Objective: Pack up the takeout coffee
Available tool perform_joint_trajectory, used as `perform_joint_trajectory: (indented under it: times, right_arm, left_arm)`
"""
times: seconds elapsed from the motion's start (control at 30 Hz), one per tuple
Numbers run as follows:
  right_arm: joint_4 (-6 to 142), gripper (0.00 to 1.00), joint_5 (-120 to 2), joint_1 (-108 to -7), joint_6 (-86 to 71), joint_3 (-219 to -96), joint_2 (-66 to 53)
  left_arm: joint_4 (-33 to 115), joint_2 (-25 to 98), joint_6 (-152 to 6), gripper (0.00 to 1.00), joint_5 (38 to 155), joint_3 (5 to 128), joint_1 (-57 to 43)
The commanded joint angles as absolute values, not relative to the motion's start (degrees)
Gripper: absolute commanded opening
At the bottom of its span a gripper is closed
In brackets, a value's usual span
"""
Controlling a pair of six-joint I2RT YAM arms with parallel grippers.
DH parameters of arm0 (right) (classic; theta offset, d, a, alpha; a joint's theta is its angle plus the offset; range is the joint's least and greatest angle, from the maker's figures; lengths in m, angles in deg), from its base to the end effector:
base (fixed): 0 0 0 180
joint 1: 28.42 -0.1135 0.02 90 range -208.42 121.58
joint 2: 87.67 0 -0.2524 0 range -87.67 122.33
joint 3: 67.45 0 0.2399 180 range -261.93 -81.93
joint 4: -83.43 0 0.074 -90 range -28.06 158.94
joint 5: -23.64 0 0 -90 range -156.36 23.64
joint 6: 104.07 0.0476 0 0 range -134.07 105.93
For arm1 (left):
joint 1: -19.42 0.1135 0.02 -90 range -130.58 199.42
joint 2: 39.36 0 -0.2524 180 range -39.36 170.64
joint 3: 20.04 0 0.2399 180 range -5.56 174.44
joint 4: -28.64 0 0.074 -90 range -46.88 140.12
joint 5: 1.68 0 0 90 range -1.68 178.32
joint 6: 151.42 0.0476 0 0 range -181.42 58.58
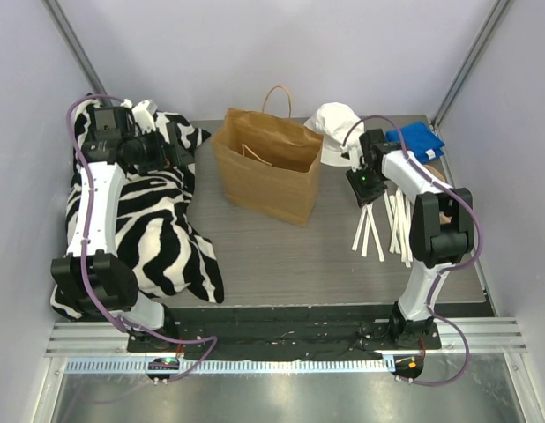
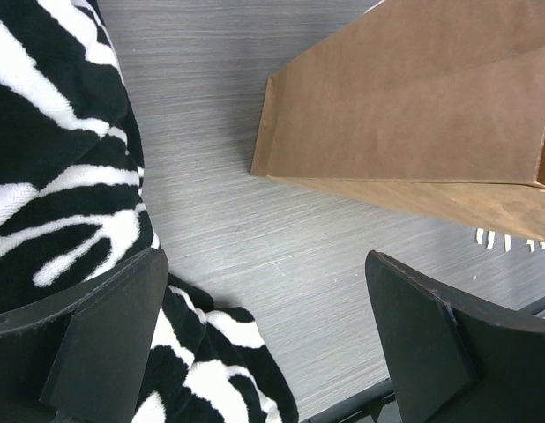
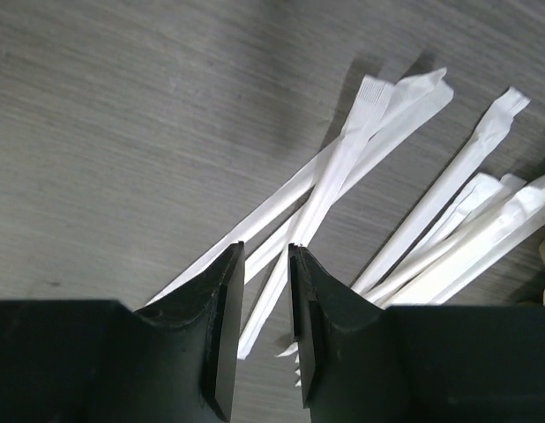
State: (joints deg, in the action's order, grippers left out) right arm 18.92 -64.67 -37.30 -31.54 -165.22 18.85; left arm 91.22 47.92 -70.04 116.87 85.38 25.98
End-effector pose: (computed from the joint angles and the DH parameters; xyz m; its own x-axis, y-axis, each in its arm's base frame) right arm 0.3593 0.0576 0.2026 -0.8537 -0.4371 -0.2832 -0.4392 0.8964 -0.0595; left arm 0.3192 0.0138 0.3592 -0.7235 -0.2157 -0.6558 0.1317 0.8893 -0.4379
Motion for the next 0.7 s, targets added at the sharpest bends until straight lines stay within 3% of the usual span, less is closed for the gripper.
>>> perform_joint_trajectory:
  times: [0.0,0.67]
  right_arm:
    - [21.6,0.33,-66.1,-37.0,-32.1,-170.3,20.9]
    - [19.3,0.34,-68.2,-35.0,-33.7,-175.8,29.1]
  left_arm:
    - [90.6,45.6,-69.5,1.00,117.9,85.3,26.5]
    - [89.7,48.1,-70.5,1.00,119.9,85.8,26.4]
